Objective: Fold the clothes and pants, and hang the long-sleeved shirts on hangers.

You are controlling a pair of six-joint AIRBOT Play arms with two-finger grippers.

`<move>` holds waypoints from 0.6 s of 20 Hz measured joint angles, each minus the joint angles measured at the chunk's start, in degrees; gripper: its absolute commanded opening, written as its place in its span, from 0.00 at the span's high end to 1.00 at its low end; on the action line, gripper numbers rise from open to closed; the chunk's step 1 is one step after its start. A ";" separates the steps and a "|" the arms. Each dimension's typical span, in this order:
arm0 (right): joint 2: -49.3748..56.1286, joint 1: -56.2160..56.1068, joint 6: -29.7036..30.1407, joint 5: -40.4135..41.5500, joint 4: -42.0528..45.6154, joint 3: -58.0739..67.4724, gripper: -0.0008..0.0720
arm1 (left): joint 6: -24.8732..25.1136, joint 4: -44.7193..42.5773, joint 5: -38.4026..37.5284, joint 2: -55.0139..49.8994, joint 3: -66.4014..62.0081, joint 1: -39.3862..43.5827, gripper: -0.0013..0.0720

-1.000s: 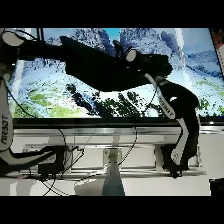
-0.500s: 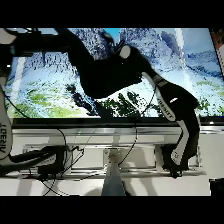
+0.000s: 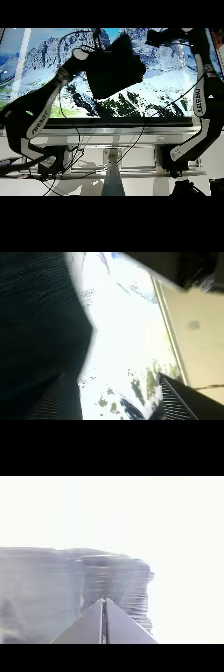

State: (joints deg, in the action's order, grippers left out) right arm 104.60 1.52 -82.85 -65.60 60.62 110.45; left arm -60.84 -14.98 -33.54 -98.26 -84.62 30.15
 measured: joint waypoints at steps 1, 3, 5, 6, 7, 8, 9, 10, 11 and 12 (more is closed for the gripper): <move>-0.20 1.66 -0.07 -0.68 0.37 0.00 0.93 | 1.36 1.16 1.53 -0.63 -0.28 0.92 0.02; -0.31 4.35 -0.07 -1.36 1.86 0.00 0.93 | 3.93 2.73 3.30 -1.38 -0.59 1.64 0.02; 0.02 6.03 0.04 -1.64 3.93 0.00 0.93 | 5.55 3.10 3.82 -1.40 -0.79 0.85 0.03; 0.52 6.60 0.57 -1.79 4.70 0.00 0.93 | 5.97 2.93 3.52 -1.31 -0.81 0.07 0.03; 1.22 7.02 1.33 -1.90 4.92 0.00 0.93 | 6.49 2.10 2.64 -1.14 -0.81 -0.94 0.04; 2.25 7.37 2.93 -2.40 4.20 0.00 0.92 | 6.86 1.03 1.29 -0.94 -0.87 -2.03 0.10; 3.34 7.54 5.20 -3.54 2.16 0.00 0.73 | 7.04 -0.85 -0.20 -0.83 -0.87 -3.06 0.35; 4.57 7.56 7.89 -5.05 -0.72 0.00 0.28 | 7.17 -3.45 -1.70 -0.83 -0.87 -3.91 0.66; 5.64 7.41 10.12 -6.21 -4.02 0.00 0.10 | 7.32 -6.67 -2.69 -0.74 -0.87 -4.72 0.94; 6.60 6.93 11.91 -7.13 -6.78 0.00 0.06 | 7.43 -10.08 -3.67 -0.68 -0.87 -5.35 0.95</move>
State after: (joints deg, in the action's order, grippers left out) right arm 111.20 8.45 -70.94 -72.73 53.84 110.45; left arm -53.41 -25.06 -37.21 -98.94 -85.49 24.80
